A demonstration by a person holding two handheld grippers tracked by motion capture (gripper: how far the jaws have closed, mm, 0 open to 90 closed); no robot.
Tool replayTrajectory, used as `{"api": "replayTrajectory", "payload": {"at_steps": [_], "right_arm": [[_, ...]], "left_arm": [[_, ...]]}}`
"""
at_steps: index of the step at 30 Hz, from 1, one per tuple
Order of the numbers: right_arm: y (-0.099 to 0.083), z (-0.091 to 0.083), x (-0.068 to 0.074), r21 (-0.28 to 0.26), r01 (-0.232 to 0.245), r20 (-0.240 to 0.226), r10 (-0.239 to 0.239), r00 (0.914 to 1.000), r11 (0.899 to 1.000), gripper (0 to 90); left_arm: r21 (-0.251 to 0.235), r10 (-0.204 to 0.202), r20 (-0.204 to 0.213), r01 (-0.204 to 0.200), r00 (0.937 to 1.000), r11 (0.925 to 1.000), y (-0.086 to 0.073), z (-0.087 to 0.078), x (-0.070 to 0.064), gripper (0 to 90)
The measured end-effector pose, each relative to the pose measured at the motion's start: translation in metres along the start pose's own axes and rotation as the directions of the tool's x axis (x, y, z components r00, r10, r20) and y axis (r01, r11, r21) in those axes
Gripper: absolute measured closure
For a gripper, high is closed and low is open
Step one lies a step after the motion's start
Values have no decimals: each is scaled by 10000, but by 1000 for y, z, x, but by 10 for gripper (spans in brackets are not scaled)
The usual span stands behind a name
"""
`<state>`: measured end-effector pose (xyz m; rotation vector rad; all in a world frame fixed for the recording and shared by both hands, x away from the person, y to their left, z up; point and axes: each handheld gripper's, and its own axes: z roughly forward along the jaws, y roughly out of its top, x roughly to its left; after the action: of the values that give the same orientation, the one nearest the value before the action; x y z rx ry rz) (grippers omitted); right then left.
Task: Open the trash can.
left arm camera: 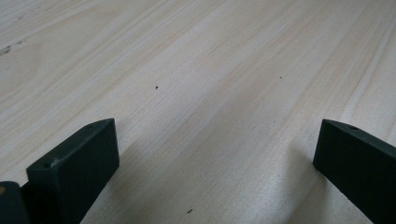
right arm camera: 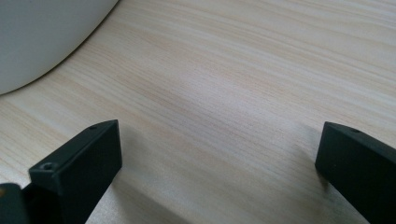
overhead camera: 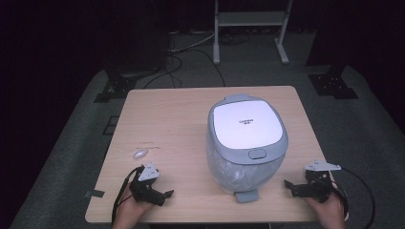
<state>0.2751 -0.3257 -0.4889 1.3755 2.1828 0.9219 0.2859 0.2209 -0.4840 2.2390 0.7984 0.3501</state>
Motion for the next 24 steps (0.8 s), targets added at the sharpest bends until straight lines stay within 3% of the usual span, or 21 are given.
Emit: {"api": "replayTrajectory", "payload": {"at_steps": [9, 15, 19, 24], "right_arm": [[0, -1, 0, -10, -49, -6, 49, 10000, 10000, 0], [5, -12, 3, -342, -32, -113, 28, 9999, 9994, 30], [10, -21, 5, -549, -40, -150, 32, 9999, 9985, 76], [13, -31, 3, -672, -189, -510, 155, 9986, 9976, 222]], "left_arm": [[-3, 5, -3, -5, 10000, 10000, 0, 0, 0, 0], [1, 0, -2, 0, 10000, 10000, 0, 0, 0, 0], [-8, -7, -1, 7, 10000, 10000, 0, 0, 0, 0], [-7, -4, -9, 4, 10000, 10000, 0, 0, 0, 0]]}}
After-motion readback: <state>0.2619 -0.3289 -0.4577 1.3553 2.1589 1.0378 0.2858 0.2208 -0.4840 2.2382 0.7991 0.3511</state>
